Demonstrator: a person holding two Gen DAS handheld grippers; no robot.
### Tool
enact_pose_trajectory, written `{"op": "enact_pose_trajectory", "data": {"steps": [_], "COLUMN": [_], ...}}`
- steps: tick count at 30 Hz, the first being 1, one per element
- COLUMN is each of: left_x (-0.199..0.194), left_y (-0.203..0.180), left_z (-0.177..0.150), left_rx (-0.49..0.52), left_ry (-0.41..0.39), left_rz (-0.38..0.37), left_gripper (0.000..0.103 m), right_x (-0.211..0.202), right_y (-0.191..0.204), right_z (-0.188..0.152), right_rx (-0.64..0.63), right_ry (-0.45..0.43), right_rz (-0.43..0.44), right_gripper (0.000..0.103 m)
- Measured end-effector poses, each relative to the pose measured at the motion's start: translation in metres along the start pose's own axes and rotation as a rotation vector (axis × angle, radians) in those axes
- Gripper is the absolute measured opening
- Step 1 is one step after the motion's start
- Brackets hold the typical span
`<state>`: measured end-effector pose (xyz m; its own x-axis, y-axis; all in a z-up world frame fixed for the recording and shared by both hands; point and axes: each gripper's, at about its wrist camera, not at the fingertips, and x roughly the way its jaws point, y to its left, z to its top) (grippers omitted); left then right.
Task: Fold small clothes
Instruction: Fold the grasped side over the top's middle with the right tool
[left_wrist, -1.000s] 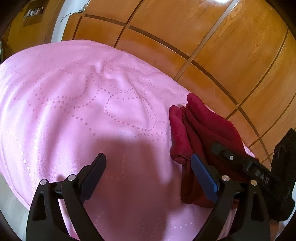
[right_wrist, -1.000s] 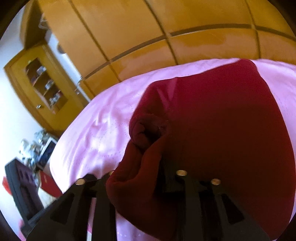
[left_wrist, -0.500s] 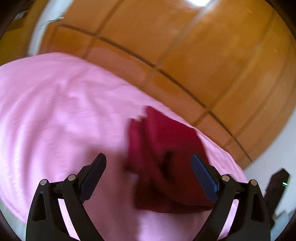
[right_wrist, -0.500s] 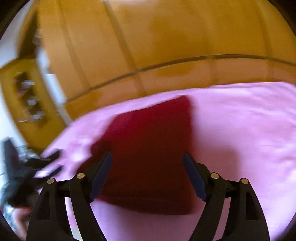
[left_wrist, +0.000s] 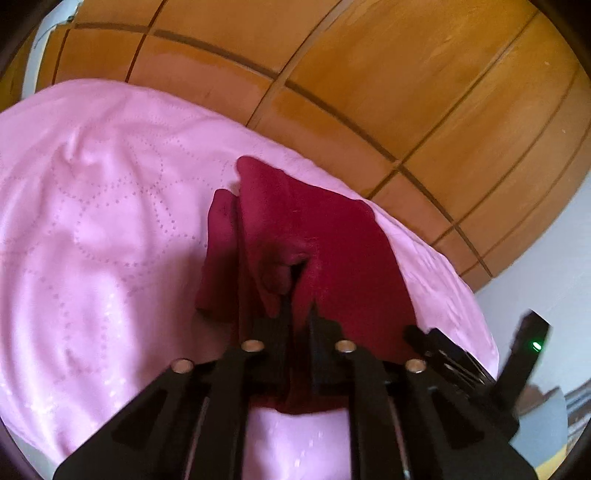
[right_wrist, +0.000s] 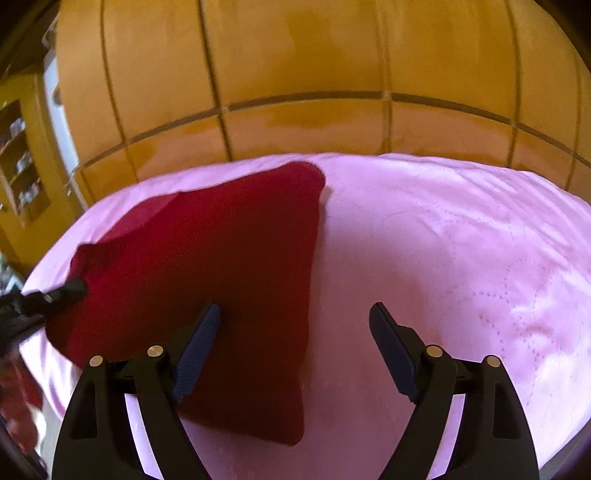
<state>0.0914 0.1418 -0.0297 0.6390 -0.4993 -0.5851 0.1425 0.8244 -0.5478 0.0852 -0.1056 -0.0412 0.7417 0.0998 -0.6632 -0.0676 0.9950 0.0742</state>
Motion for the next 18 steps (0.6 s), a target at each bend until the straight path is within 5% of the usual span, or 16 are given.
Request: {"op": "enact_pose_trajectory", "data": {"steps": [4,10,11,12,14,18], "left_x": [0.023,0.034,0.029,0.02,0.0,-0.031], "left_y": [0.014,0.011,0.009,0.007,0.003,-0.009], "left_z": [-0.011,-0.019,-0.018,-0.016,-0.013,0.005], "left_rx": [0.021,0.106,0.103,0.097,0.081,0.077], "left_ry": [0.056,0.027,0.029,0.016,-0.056,-0.196], "left_rz": [0.07,0.102,0.098,0.121,0.175,0.207], "left_gripper": [0.006,0.014,0.024,0.047,0.069,0.069], "right_x": [0.016,0.023,0.016,0.011,-0.004,-0.022], "right_y": [0.008,-0.004,-0.005,-0.006,-0.012,-0.029], "right_z": [-0.018,-0.029,-0.028,-0.027,-0.023,-0.008], "right_rx": [-0.077,0.033,0.027,0.027,0.037,0.092], "right_ry": [0.079,0.109,0.106,0.097,0.061,-0.009], "right_rz": [-0.009,0.055,0.071,0.085,0.101,0.093], "right_gripper": [0.082,0.086,0.086,0.086,0.087,0.087]}}
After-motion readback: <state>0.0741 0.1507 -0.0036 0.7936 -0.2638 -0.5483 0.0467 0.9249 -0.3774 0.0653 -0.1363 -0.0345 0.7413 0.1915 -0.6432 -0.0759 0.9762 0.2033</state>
